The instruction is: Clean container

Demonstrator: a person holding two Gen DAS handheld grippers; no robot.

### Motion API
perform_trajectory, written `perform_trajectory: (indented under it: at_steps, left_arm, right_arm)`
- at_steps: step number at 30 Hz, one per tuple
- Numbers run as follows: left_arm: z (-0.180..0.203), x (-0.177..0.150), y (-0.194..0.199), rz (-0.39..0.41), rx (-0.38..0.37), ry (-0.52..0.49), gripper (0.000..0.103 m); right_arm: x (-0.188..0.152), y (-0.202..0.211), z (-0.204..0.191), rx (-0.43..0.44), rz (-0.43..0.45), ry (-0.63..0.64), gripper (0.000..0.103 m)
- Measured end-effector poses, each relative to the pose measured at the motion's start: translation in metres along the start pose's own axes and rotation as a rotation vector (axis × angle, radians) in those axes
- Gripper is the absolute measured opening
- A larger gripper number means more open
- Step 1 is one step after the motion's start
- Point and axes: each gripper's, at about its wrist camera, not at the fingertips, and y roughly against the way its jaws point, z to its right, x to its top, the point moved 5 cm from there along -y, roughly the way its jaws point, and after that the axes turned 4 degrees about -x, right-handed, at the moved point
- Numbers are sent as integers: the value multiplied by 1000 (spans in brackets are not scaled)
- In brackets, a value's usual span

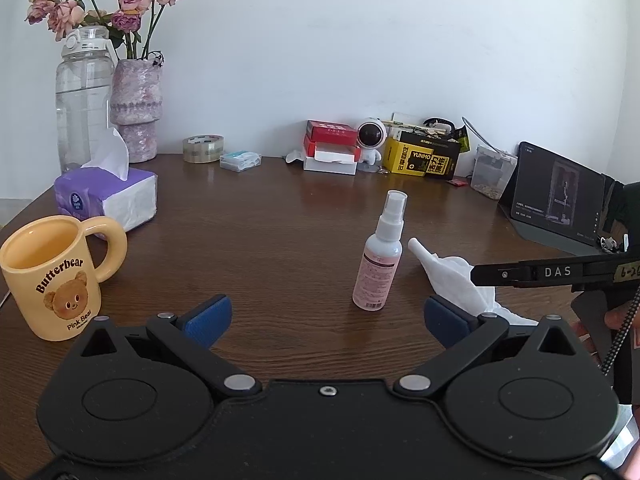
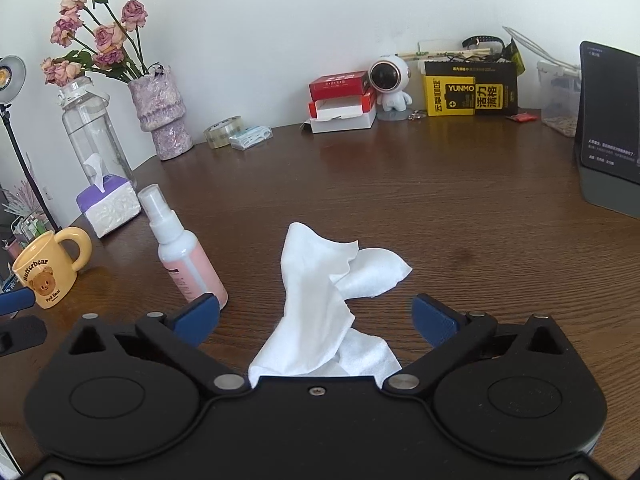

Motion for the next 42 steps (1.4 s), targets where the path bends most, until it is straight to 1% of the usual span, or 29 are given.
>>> perform_trajectory:
  at_steps: [12,20,27,33,35,39,42]
  left_arm:
    - [14,1,4,6,-26,-23,103]
    - [20,2,13,17,-32,-27,103]
    - [27,-5,22,2,-42,-27,103]
    - [28,-12,41,16,-14,19,103]
    - [30,-15,48,33,-6,31,103]
    - [36,-18,57,57,7,11,103]
    - [40,-20,59,65,-3,9,103]
  right_arm:
    - [-9,36,-12,-28,37,24,103]
    - [-25,63,-23,25,36,22,103]
    - [-36,74,-33,25,54,31,103]
    - [-46,83,-41,23,71,40,103]
    - [-49,86,-44,22,76,42,103]
    - [-55,93,-50,21,87,48,103]
    - [-59,97,-54,20,95,52,103]
